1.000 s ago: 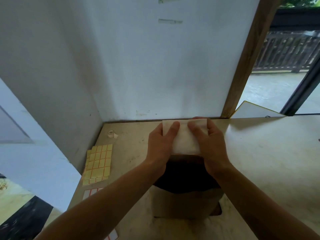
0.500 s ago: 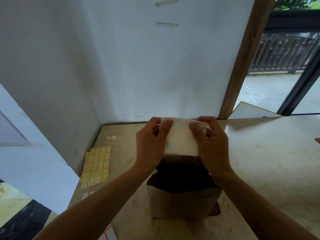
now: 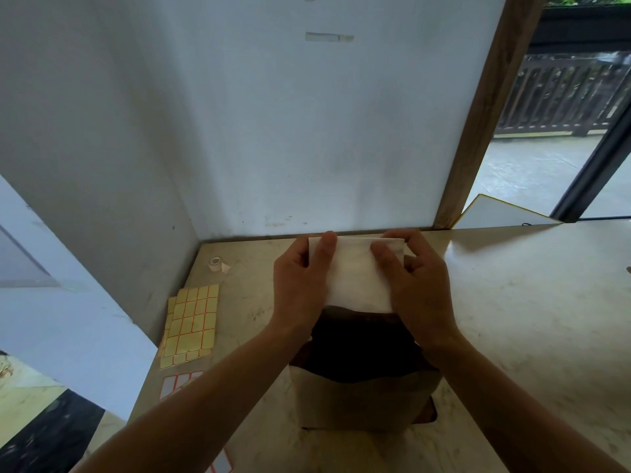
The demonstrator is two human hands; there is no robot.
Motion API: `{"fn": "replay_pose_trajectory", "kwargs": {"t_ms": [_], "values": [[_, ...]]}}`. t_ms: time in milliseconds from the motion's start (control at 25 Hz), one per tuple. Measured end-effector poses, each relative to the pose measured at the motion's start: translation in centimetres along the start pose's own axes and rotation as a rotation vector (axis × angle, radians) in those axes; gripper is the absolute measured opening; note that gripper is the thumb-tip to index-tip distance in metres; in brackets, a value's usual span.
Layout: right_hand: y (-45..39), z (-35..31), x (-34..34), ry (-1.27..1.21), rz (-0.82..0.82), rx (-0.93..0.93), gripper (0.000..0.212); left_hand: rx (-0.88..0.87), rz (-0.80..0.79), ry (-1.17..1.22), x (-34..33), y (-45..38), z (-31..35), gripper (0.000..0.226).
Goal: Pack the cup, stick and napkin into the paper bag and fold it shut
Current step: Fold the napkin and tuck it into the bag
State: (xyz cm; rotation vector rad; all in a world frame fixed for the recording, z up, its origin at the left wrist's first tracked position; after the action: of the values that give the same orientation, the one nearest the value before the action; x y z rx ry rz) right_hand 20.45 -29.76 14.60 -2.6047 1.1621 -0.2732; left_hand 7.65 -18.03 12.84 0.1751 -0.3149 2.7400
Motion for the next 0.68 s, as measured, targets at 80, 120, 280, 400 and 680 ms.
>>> {"fn": "replay_pose_trajectory", "kwargs": {"t_ms": [80, 120, 280, 400, 680], "values": [[-0.1, 0.3, 0.4, 0.04, 0.037, 0.01, 0.008, -0.075, 0.046, -0.054, 0.3, -0.2, 0.3, 0.028], [-0.1, 0.4, 0.6, 0.063, 0.053, 0.016, 0.008, -0.112, 0.056, -0.069, 0.5, -0.3, 0.4, 0.03], [-0.3, 1.7, 1.4, 0.082, 0.125, 0.032, 0.011, -0.19, 0.056, -0.115, 0.4, -0.6, 0.3, 0.034], [-0.5, 2.7, 1.7, 0.093, 0.115, 0.026, 0.01, -0.214, 0.043, -0.165, 0.1, -1.0, 0.3, 0.03], [-4.2, 2.9, 1.1, 0.353, -0.287, 0.002, 0.045, -0.392, -0.15, -0.362, -1.5, -2.1, 1.2, 0.015]]}}
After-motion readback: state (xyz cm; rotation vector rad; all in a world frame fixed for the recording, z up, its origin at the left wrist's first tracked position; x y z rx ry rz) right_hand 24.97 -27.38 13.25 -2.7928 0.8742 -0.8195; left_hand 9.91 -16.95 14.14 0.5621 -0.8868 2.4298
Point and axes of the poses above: each hand's wrist, its own y-axis away from the middle knuckle, its own x-axis out of the back of the hand, z = x × y, the point moved 9 cm from there along -y, towards the middle knuckle, and after that the axes turned 4 degrees about -y, right-handed, at the moved point
